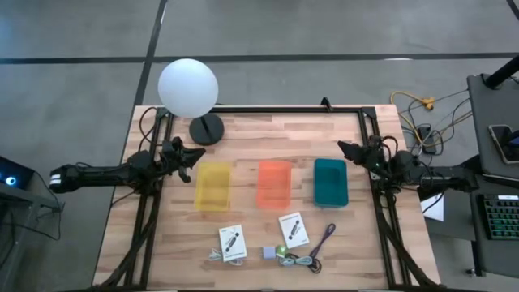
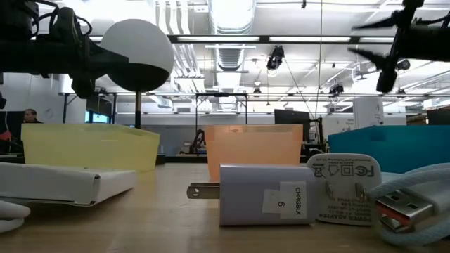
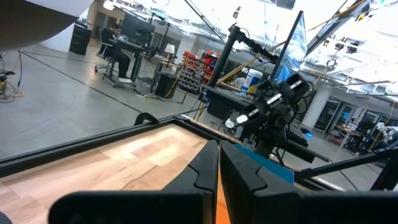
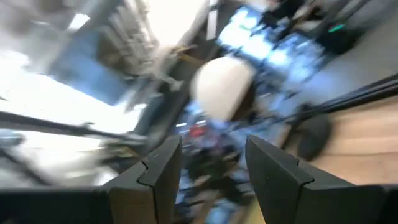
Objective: Pick and place items into bin
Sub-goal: Put the left card reader box into the blue bin
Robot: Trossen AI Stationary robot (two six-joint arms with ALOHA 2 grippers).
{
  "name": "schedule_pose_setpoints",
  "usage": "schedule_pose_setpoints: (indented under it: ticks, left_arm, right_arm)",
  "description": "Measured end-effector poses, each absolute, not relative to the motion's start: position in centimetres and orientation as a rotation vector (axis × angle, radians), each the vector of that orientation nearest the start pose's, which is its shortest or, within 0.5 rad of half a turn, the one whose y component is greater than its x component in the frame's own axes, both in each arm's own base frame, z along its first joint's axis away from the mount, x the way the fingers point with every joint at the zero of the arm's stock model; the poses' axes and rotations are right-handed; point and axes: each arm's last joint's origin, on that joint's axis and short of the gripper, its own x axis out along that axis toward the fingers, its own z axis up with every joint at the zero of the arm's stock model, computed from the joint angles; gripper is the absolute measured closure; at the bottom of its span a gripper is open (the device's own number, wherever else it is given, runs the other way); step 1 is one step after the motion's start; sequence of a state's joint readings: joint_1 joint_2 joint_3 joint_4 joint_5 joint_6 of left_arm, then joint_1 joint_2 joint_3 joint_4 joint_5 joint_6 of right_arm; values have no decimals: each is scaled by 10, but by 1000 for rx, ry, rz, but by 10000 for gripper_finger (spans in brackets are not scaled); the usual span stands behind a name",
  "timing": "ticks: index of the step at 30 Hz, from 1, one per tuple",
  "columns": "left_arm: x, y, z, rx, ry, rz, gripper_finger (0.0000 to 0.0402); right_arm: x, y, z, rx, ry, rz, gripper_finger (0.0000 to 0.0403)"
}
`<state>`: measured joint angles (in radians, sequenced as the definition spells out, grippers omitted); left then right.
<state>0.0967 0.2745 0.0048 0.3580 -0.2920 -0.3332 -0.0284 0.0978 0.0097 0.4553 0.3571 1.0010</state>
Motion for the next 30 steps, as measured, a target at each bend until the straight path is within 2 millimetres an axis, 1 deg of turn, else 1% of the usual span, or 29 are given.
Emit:
schedule_pose_setpoints:
  ticks: [3,4,7,8,9,11,13,15,17,19,22,23,25,27,30]
  left_arm:
    - [111,19,180,-351,-193,363,402]
    - [111,19,183,-398,-231,352,402]
    - [108,19,194,-712,-400,273,402]
    - [107,19,197,-795,-446,248,402]
    - [107,19,199,-840,-479,233,402]
    - [105,20,203,-849,-533,232,402]
    - [103,19,206,-852,-569,217,402]
    - [103,19,208,-856,-583,206,402]
    - [105,19,208,-873,-564,183,402]
    - [105,18,208,-897,-549,151,402]
    - [109,17,204,-884,-490,119,402]
    - [111,15,203,-878,-452,76,402]
    - [116,11,201,-870,-336,-42,402]
    - [120,6,203,-885,-211,-145,402]
    - [127,-4,206,-835,35,-177,402]
  right_arm:
    - [99,-9,209,1088,-538,-22,239]
    - [103,-8,210,1109,-521,6,239]
    - [121,-1,223,1156,-394,9,239]
    - [130,2,230,1158,-339,-1,239]
    - [141,6,238,1162,-281,-9,239]
    - [165,15,247,1182,-120,-37,239]
    - [190,26,252,1192,85,-91,239]
    - [209,37,250,1219,302,-187,239]
    - [227,48,247,1258,497,-265,239]
    - [243,57,244,1323,662,-275,239]
    - [272,71,251,1385,766,-199,239]
    - [281,75,254,1395,780,-184,239]
    - [299,81,254,1390,810,-184,239]
    - [315,86,251,1343,850,-191,239]
    - [335,96,243,1197,934,-191,239]
